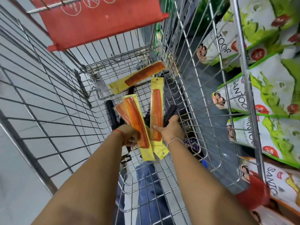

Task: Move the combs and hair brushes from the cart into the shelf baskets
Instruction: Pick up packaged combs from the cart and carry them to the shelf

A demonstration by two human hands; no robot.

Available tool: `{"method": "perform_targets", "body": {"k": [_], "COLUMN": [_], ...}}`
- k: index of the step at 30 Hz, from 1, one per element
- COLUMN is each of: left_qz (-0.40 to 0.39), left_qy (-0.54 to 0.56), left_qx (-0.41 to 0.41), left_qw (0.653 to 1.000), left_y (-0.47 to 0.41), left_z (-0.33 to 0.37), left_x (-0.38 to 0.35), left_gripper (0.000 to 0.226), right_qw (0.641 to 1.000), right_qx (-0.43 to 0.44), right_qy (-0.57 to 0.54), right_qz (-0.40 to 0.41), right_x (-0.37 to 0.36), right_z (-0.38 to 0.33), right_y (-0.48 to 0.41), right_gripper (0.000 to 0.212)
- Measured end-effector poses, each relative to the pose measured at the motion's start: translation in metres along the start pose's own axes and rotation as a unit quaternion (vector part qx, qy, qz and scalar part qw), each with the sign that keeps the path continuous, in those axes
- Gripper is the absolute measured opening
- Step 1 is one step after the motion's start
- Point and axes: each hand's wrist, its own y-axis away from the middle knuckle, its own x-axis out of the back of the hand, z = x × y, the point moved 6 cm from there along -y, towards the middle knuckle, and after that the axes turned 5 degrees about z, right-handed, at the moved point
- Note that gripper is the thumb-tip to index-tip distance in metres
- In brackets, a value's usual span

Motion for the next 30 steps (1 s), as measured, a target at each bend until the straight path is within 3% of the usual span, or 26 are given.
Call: {"method": "perform_targets", "body": {"k": [3, 6, 9, 12, 14, 16, 18, 20, 23, 26, 30], "left_qz": [0.052, 0.045, 0.045, 0.036, 0.018, -0.094, -0.241, -0.34, -0.451, -0.514, -0.5], "left_qy": [0.055, 0.064, 0.073, 0.113, 0.101, 0.167, 0.205, 0.17, 0.06, -0.035, -0.142], "left_qx": [-0.075, -0.127, -0.17, -0.22, -0.24, -0.261, -0.257, -0.28, -0.317, -0.338, -0.386], "left_qw": [0.994, 0.989, 0.982, 0.968, 0.965, 0.946, 0.913, 0.881, 0.832, 0.788, 0.762], "left_y": [0.004, 0.012, 0.024, 0.051, 0.078, 0.11, 0.154, 0.204, 0.29, 0.368, 0.442], "left_z": [0.017, 0.035, 0.053, 0.074, 0.087, 0.103, 0.114, 0.13, 0.149, 0.139, 0.094], "left_x": [0.007, 0.004, 0.005, 0.012, 0.016, 0.009, -0.005, -0.024, -0.077, -0.155, -0.265], "left_gripper": [0.036, 0.034, 0.027, 0.017, 0.03, 0.044, 0.031, 0.026, 0.046, 0.044, 0.021], "right_qw": [0.996, 0.992, 0.982, 0.968, 0.941, 0.902, 0.847, 0.789, 0.709, 0.634, 0.497], "right_qx": [-0.046, -0.031, -0.012, 0.032, 0.054, 0.072, 0.09, 0.11, 0.123, 0.107, 0.06], "right_qy": [-0.072, -0.126, -0.161, -0.157, -0.2, -0.267, -0.343, -0.407, -0.451, -0.472, -0.494], "right_qz": [-0.001, 0.008, 0.095, 0.194, 0.268, 0.332, 0.397, 0.447, 0.529, 0.603, 0.711], "right_x": [0.003, 0.016, 0.045, 0.076, 0.095, 0.114, 0.138, 0.167, 0.219, 0.263, 0.304], "right_z": [0.011, 0.019, 0.017, 0.001, -0.011, -0.021, -0.027, -0.027, -0.008, 0.038, 0.125], "right_y": [0.006, 0.013, 0.026, 0.053, 0.08, 0.11, 0.147, 0.184, 0.245, 0.295, 0.37], "right_gripper": [0.047, 0.027, 0.016, 0.02, 0.026, 0.03, 0.034, 0.032, 0.018, 0.036, 0.014]}}
